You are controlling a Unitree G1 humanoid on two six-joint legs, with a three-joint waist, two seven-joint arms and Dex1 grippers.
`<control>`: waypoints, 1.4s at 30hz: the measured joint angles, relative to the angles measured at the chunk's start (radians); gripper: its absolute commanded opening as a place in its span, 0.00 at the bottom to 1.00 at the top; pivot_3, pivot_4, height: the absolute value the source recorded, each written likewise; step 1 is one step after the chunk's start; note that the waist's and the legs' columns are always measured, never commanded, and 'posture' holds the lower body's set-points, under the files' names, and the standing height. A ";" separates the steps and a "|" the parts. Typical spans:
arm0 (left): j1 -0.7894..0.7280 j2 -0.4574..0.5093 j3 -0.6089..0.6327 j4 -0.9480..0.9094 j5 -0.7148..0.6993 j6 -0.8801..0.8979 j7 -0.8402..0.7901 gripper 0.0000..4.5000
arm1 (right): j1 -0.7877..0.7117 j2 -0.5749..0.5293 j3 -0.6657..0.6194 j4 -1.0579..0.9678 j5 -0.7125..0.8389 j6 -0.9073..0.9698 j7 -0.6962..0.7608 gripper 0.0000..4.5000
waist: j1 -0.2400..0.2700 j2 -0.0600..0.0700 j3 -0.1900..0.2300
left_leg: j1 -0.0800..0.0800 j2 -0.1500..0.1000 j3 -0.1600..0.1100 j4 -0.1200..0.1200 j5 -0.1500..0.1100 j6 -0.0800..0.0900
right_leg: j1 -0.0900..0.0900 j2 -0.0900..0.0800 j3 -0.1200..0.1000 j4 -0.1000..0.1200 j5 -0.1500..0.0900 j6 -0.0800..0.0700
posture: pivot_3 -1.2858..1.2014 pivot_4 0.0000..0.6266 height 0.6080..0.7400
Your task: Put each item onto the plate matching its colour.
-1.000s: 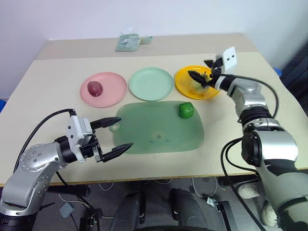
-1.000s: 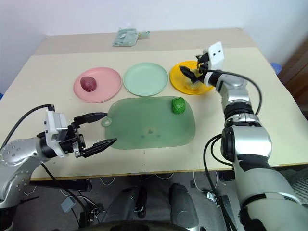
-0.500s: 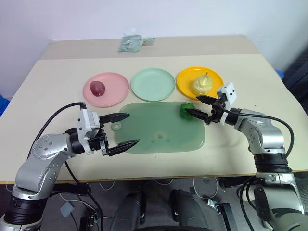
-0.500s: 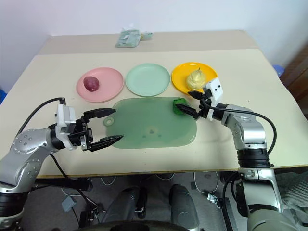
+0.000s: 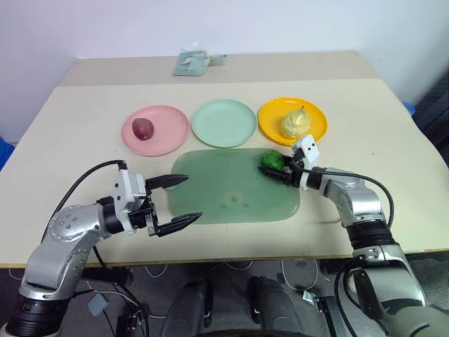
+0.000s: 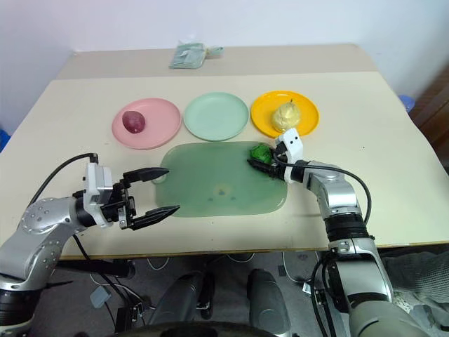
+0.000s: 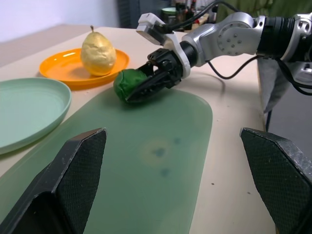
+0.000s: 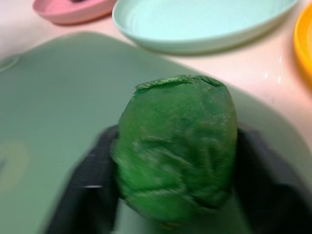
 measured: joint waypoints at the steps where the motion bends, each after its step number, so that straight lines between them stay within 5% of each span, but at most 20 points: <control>1: 0.008 0.000 0.002 -0.006 0.000 0.000 0.006 1.00 | -0.020 0.016 -0.001 0.017 -0.004 -0.022 -0.005 0.43 | -0.003 0.000 0.000 | 0.000 0.000 0.000 0.000 0.000 0.000 | 0.000 0.000 0.000 0.000 0.000 0.000 | 0.52 0.24 1.00; 9: 0.029 0.000 0.023 -0.080 -0.003 0.026 0.075 1.00 | -0.368 0.196 -0.003 0.378 -0.060 -0.313 -0.079 0.43 | -0.002 0.000 0.000 | 0.000 0.000 0.000 -0.001 0.000 -0.001 | 0.000 0.001 -0.001 0.000 0.000 0.000 | 0.52 0.24 1.00; 17: 0.100 0.002 0.073 -0.170 -0.004 0.063 0.150 1.00 | -0.535 0.321 -0.019 0.755 -0.114 -0.503 -0.158 0.43 | -0.014 0.000 0.000 | 0.000 0.000 0.000 -0.003 0.001 -0.002 | -0.002 0.001 0.000 0.001 0.000 0.000 | 0.52 0.24 1.00; 18: 0.119 0.002 0.088 -0.187 -0.004 0.067 0.162 1.00 | -0.551 0.332 -0.022 0.786 -0.121 -0.516 -0.169 0.63 | -0.018 0.000 0.000 | 0.000 0.000 0.000 -0.003 0.001 -0.002 | -0.002 0.001 0.000 0.002 0.000 0.000 | 0.52 0.24 1.00; 22: 0.186 -0.003 0.117 -0.243 -0.004 0.082 0.213 1.00 | -0.575 0.348 -0.048 0.850 -0.132 -0.551 -0.213 1.00 | -0.024 0.000 0.000 | 0.000 0.000 -0.001 -0.003 0.001 -0.002 | -0.002 0.001 -0.001 0.002 0.000 -0.001 | 0.52 0.24 1.00; 28: 0.220 -0.050 0.121 -0.307 0.008 0.120 0.339 1.00 | -0.576 0.327 -0.075 0.859 -0.141 -0.601 -0.225 1.00 | -0.027 0.000 0.000 | 0.000 0.000 -0.001 -0.003 0.001 -0.002 | -0.002 0.001 -0.001 0.002 0.000 -0.001 | 0.52 0.24 1.00; 34: 0.114 -0.081 0.058 -0.283 0.130 0.192 0.505 1.00 | -0.503 0.244 -0.087 0.721 -0.128 -0.608 -0.113 1.00 | -0.020 0.000 0.000 | 0.000 0.000 -0.001 -0.002 0.001 -0.002 | -0.001 0.002 -0.002 0.002 0.002 0.003 | 0.52 0.24 1.00; 42: 0.076 -0.147 0.020 -0.133 0.239 0.096 0.521 1.00 | 0.021 0.021 -0.089 -0.009 -0.053 -0.328 -0.007 1.00 | 0.003 0.000 0.000 | 0.000 0.000 -0.001 -0.002 0.000 -0.001 | -0.001 0.001 -0.001 0.001 0.001 0.002 | 0.52 0.24 1.00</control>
